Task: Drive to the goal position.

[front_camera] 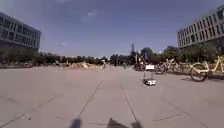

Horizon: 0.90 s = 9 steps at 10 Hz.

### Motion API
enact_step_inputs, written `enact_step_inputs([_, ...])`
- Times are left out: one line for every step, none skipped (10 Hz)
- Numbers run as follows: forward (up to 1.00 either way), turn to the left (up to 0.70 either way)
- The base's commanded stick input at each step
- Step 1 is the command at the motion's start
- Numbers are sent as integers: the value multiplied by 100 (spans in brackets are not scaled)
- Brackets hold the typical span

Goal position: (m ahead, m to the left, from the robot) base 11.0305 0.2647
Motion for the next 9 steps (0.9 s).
enact_step_inputs([100, 0])
enact_step_inputs([100, 0])
enact_step_inputs([100, 0])
enact_step_inputs([100, 0])
enact_step_inputs([100, 0])
enact_step_inputs([100, 0])
enact_step_inputs([100, 0])
enact_step_inputs([100, 0])
enact_step_inputs([100, 0])
